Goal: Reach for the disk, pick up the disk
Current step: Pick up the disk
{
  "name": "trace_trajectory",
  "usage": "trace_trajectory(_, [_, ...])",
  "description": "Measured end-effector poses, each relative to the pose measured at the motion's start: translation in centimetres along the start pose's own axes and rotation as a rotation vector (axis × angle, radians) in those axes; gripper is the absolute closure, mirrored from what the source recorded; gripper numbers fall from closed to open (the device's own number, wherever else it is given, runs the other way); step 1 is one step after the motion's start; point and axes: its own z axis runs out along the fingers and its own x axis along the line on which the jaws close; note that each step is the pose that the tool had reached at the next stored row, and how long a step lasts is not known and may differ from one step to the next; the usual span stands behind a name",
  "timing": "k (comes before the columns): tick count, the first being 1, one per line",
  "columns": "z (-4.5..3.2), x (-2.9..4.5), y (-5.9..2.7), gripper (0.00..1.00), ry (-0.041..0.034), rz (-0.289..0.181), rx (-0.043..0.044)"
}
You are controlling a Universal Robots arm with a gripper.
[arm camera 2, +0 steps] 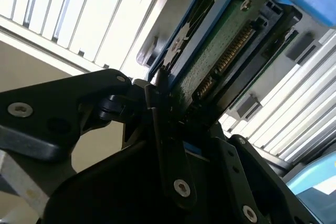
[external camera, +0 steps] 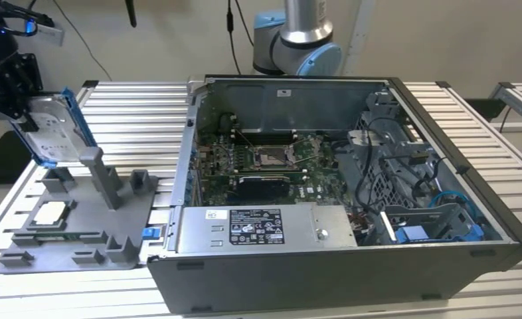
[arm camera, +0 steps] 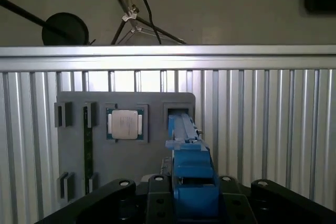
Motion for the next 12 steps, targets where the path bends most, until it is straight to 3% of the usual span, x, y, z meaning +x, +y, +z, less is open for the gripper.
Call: trace_trajectory(12, [-2.39, -0.09, -0.01, 1.00, 0.0000, 0.000, 0.0000])
